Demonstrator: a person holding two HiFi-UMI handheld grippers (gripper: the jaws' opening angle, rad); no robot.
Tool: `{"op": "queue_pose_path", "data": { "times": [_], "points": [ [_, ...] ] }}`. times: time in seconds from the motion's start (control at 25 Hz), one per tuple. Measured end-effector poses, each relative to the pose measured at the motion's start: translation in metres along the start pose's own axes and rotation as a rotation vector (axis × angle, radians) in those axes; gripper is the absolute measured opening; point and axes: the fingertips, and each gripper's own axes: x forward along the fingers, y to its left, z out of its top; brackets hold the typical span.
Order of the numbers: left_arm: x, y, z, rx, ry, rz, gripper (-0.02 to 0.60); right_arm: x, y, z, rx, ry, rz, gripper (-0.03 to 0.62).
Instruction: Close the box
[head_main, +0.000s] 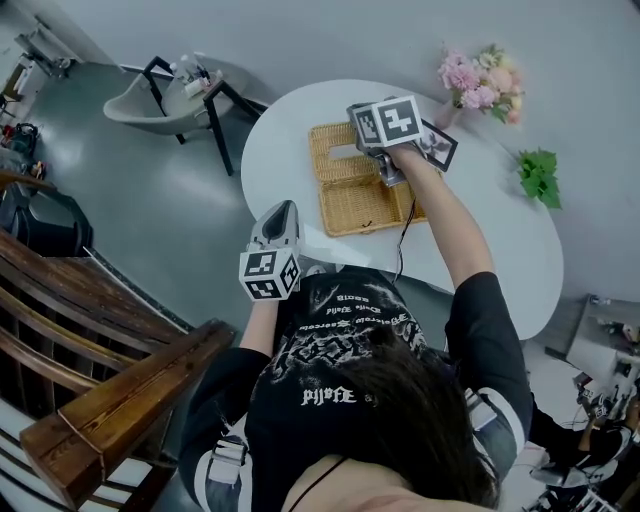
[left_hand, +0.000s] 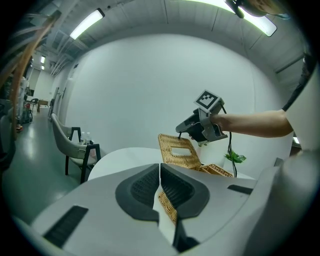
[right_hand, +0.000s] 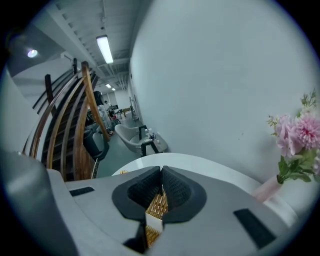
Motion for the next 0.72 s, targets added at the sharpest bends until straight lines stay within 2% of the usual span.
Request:
{"op": "queue_pose_path", "data": {
  "times": [0.24,0.52,0.72],
  "points": [
    [-0.006,0.001,-0.01,-0.024,-0.004,-0.001,0.028,-0.02,0.01,0.001,-0.019,-0.065,-0.018,0.041],
    [-0.008,-0.001,-0.013,-0.013,-0.002,-0.016,0.028,-0.039,0.016,-0.003,-0.031,-0.114,-0.021,0.041],
    [-0.005,-0.001,-0.01,0.004,-0.011,-0.015,0.028,-0.045,0.025,-0.005,-0.029,-0.147,0.015,0.041]
  ]
}}
